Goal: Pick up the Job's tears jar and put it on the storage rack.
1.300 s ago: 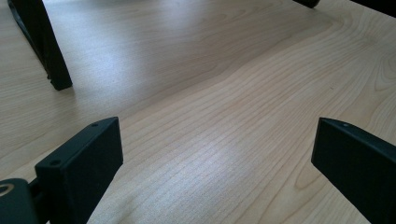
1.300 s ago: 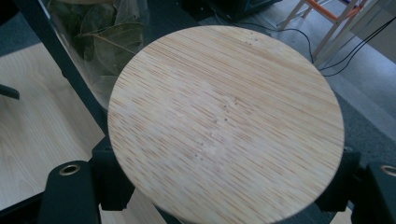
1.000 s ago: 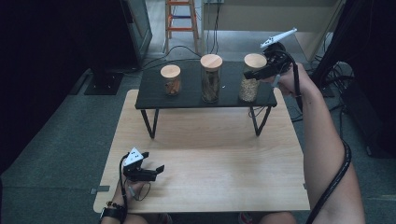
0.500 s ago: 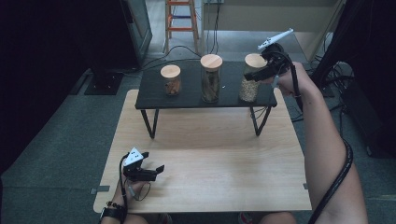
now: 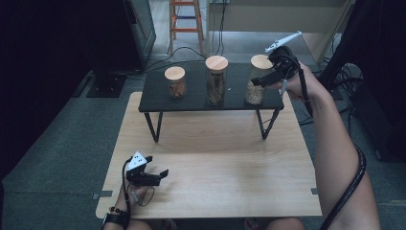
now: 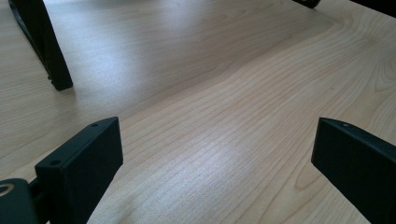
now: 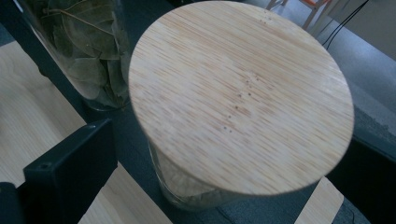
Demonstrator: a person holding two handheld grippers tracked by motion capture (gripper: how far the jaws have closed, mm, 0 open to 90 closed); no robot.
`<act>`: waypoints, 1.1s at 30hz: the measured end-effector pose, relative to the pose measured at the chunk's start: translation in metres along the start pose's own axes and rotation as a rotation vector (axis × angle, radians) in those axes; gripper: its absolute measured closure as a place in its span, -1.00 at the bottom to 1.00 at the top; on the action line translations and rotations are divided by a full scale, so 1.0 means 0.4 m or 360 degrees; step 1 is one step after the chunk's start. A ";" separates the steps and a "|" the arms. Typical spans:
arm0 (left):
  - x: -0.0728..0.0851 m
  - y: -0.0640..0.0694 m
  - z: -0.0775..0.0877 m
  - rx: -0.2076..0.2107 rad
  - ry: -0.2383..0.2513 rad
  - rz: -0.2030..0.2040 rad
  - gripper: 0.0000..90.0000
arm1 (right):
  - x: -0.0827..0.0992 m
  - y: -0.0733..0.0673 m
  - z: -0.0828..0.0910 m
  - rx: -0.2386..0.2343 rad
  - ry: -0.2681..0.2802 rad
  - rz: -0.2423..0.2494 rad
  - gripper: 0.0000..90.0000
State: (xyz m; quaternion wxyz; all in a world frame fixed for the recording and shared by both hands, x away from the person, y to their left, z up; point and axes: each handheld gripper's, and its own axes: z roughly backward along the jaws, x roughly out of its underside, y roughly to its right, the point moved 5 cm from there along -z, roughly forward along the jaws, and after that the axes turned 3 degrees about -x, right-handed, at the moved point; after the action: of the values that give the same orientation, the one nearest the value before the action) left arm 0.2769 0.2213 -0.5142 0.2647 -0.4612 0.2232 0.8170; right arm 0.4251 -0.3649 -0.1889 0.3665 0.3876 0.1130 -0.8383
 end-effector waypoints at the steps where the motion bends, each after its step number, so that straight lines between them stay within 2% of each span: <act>1: 0.001 -0.001 0.000 0.0001 0.0003 0.0008 -0.95 | 0.001 -0.001 0.001 0.0004 -0.0001 -0.0006 -1.00; 13: -0.001 0.002 -0.001 -0.0009 -0.0006 -0.0003 -0.95 | 0.026 -0.010 0.018 0.0008 0.0023 0.0003 -1.00; 21: -0.002 0.002 -0.002 -0.0008 -0.0011 -0.0005 -0.95 | 0.065 -0.027 0.029 0.0020 0.0024 0.0013 -1.00; 28: -0.003 0.002 -0.003 -0.0009 -0.0017 -0.0006 -0.95 | 0.110 -0.027 0.052 0.0034 0.0051 0.0001 -1.00; 33: -0.003 0.004 -0.003 -0.0016 -0.0017 -0.0008 -0.95 | 0.133 -0.042 0.062 0.0035 0.0050 0.0029 -1.00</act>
State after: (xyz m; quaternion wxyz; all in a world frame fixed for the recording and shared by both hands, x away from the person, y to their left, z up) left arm 0.2773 0.2191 -0.5135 0.2656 -0.4587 0.2166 0.8198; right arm 0.3762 -0.3927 -0.2127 0.3679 0.4058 0.1062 -0.8299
